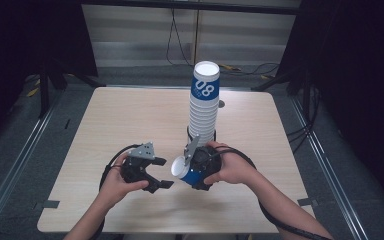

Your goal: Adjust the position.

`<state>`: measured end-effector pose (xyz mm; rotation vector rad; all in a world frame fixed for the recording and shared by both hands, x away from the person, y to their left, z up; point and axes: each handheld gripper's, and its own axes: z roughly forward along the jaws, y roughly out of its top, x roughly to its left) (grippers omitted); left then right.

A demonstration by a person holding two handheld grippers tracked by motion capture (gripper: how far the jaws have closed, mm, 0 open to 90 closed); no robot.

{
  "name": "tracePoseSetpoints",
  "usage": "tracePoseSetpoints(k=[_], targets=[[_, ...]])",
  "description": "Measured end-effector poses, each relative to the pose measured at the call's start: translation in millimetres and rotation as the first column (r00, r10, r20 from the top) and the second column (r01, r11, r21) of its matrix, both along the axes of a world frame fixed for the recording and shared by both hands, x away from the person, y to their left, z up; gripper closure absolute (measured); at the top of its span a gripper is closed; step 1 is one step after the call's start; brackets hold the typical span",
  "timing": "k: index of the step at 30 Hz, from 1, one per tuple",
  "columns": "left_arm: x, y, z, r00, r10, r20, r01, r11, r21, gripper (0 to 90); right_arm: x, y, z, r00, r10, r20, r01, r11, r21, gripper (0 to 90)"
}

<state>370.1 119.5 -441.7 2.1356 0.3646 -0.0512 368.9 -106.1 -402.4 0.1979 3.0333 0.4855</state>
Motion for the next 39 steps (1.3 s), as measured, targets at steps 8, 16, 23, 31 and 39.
tracePoseSetpoints(k=[8, 16, 23, 31, 39], targets=[[0.2, -1.5, 2.6, 0.9999, 0.003, 0.01, -0.003, 0.9999, -0.016, 15.9, -0.9, 3.8, -2.3, 1.0, 0.003, -0.009, -0.003, 1.0, -0.008, 21.7], [0.3, -3.6, 2.7, 0.9998, -0.011, 0.018, 0.012, 0.9999, -0.011, 15.8, -1.4, 8.1, -5.2, 0.9997, 0.018, -0.016, -0.019, 1.0, -0.017, 21.7], [-0.1, -4.8, 2.6, 0.9997, -0.017, 0.017, 0.018, 0.9997, -0.015, 15.8, -0.5, 9.3, -6.2, 0.9995, 0.027, -0.014, -0.027, 0.999, -0.021, 21.7], [-1.1, -6.0, 3.0, 0.9993, -0.029, 0.022, 0.029, 0.9995, -0.015, 15.6, -1.2, 12.2, -8.0, 0.9994, 0.032, -0.016, -0.032, 0.999, -0.024, 21.7], [-0.2, -7.2, 1.7, 0.9987, -0.039, 0.032, 0.039, 0.9992, -0.011, 15.4, -1.4, 14.2, -8.2, 0.999, 0.042, -0.017, -0.043, 0.999, -0.025, 21.7]])
